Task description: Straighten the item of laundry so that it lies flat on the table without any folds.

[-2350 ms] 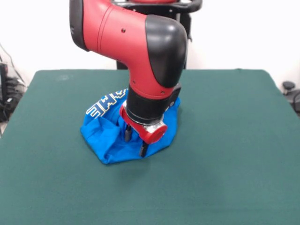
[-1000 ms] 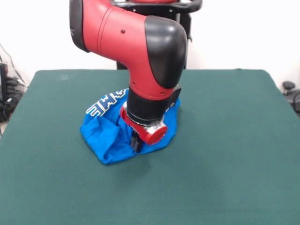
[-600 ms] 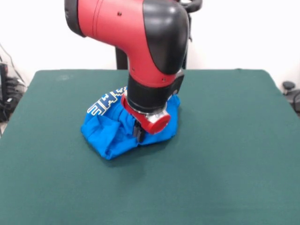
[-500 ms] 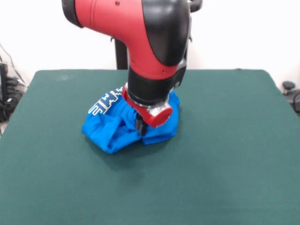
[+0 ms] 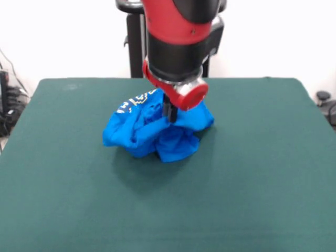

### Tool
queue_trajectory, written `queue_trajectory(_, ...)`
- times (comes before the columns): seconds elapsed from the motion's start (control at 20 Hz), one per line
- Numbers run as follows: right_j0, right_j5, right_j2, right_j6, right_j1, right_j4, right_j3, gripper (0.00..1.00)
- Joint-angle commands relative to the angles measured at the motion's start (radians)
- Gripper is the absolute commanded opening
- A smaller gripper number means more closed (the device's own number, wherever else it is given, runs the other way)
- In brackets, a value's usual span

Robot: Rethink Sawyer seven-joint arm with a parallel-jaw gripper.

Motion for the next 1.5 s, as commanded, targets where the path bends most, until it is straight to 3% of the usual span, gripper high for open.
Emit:
queue_trajectory(0.05,0.010,0.188,0.106,0.123,-0.058,0.053,-0.057,0.00)
queue_trajectory(0.3,0.002,0.310,0.089,0.107,-0.142,0.047,-0.104,0.00)
queue_trajectory(0.7,-0.021,0.536,0.117,0.140,-0.128,0.065,-0.318,0.00)
queue_trajectory(1.0,-0.052,0.644,0.119,0.110,-0.130,0.079,-0.405,0.00)
queue_trajectory(1.2,-0.073,0.637,0.090,0.016,-0.174,0.037,-0.345,0.00)
queue_trajectory(1.5,-0.147,0.448,0.091,-0.167,-0.241,-0.012,-0.114,0.00)
